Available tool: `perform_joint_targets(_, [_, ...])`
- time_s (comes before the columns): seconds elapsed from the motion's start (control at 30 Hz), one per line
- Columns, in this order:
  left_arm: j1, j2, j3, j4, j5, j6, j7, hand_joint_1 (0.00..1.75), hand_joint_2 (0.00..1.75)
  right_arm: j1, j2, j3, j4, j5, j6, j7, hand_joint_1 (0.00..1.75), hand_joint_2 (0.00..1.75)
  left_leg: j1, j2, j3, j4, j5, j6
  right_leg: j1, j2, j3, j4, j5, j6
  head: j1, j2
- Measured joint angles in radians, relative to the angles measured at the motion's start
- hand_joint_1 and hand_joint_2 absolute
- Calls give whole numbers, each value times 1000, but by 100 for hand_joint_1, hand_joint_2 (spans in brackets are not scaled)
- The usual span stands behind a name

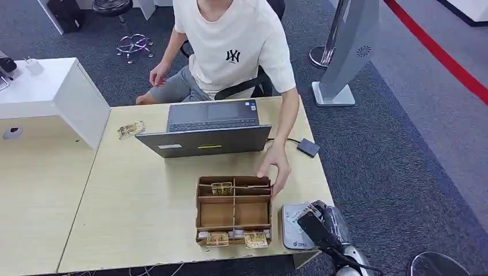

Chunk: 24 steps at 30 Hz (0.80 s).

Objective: Pass the card to the sensor for recognition and then transmit it.

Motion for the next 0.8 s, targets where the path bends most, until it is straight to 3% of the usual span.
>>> perform_joint_targets(0.8, [0, 0, 9, 0, -13, 0, 2, 0, 0, -11, -13, 14, 19, 22, 6, 15, 175, 175, 0, 0, 4, 0, 0, 0, 0, 0, 4, 0, 0, 0, 0, 0])
